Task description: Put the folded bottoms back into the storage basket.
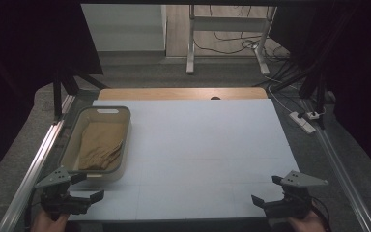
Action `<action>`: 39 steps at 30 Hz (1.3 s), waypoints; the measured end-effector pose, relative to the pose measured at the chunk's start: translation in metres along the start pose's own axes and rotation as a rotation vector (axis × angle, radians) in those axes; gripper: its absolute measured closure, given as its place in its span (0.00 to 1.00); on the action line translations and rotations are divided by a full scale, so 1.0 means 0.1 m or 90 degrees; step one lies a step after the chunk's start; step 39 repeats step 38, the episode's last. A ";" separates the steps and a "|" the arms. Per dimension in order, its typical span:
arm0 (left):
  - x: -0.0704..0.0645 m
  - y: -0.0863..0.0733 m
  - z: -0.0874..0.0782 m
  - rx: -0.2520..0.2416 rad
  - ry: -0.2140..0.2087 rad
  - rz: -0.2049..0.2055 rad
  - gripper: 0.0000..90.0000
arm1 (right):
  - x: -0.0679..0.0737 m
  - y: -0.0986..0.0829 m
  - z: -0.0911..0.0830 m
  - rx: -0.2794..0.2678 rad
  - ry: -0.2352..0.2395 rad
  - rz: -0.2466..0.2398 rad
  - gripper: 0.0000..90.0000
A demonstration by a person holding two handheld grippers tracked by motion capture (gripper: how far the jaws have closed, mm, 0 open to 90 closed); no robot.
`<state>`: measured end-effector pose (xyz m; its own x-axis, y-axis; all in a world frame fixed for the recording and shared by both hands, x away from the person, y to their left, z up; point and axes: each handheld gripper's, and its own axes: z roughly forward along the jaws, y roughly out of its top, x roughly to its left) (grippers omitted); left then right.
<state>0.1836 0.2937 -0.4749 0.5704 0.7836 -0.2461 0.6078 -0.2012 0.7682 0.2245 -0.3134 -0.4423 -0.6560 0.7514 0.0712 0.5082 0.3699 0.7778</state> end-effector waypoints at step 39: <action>0.02 0.00 -0.01 0.020 0.007 -0.012 0.02 | -0.02 -0.19 -0.21 0.071 -0.053 0.013 0.00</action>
